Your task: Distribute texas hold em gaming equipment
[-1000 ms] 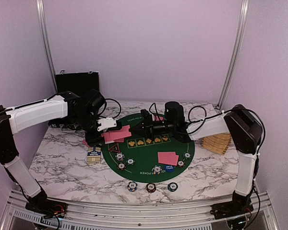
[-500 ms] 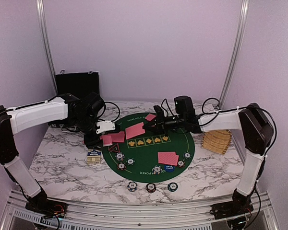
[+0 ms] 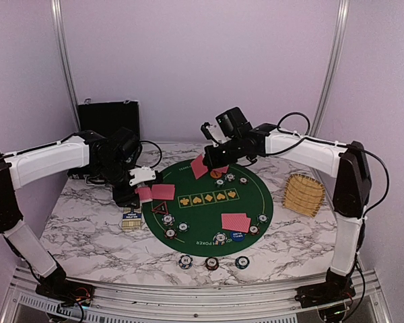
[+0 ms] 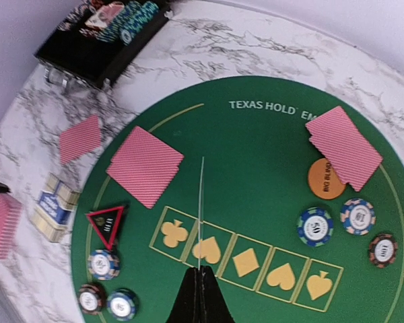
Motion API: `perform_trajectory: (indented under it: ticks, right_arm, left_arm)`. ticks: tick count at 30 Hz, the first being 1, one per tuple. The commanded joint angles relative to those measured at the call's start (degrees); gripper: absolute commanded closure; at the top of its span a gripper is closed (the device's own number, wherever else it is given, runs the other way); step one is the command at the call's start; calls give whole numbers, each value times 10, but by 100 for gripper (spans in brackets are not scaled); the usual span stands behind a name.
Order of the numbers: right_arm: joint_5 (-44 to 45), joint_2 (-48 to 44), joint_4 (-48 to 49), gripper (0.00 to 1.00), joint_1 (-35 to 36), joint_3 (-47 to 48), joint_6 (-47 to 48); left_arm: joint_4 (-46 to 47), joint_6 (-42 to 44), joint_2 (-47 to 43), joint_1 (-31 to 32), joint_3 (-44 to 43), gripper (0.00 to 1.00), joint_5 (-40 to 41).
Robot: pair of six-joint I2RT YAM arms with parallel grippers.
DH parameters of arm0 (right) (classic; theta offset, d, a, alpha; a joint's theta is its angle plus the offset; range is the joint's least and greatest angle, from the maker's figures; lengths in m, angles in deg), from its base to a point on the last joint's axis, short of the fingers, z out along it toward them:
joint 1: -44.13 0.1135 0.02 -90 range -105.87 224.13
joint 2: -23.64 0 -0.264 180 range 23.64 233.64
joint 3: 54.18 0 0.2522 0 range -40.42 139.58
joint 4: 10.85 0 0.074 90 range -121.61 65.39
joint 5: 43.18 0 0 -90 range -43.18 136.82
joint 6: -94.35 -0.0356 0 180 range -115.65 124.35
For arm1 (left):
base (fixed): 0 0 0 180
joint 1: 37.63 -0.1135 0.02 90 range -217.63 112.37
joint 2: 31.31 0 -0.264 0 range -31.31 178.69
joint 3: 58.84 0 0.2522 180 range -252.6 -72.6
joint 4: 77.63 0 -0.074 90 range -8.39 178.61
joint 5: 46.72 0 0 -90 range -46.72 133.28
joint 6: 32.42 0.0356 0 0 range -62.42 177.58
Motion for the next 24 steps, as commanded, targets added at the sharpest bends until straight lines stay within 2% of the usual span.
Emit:
perform_trajectory:
  ticks: [1, 4, 7, 11, 18, 24]
  right_arm:
    - [259, 31, -54, 100, 67, 27, 163]
    - [351, 40, -13, 100, 109, 3, 253]
    - [403, 47, 41, 100, 138, -24, 313]
    - [410, 60, 95, 100, 152, -46, 357]
    - [488, 81, 208, 100, 174, -114, 463]
    - [442, 78, 270, 100, 175, -160, 507]
  left_arm:
    - [-13, 3, -28, -9, 9, 100, -2]
    - [-15, 3, -29, -9, 9, 100, -2]
    - [-17, 3, -30, -9, 8, 100, -4]
    - [-20, 2, -29, -9, 6, 100, -5]
    - [-21, 2, -38, -9, 10, 100, -7]
    - [-22, 3, -37, -9, 9, 100, -8]
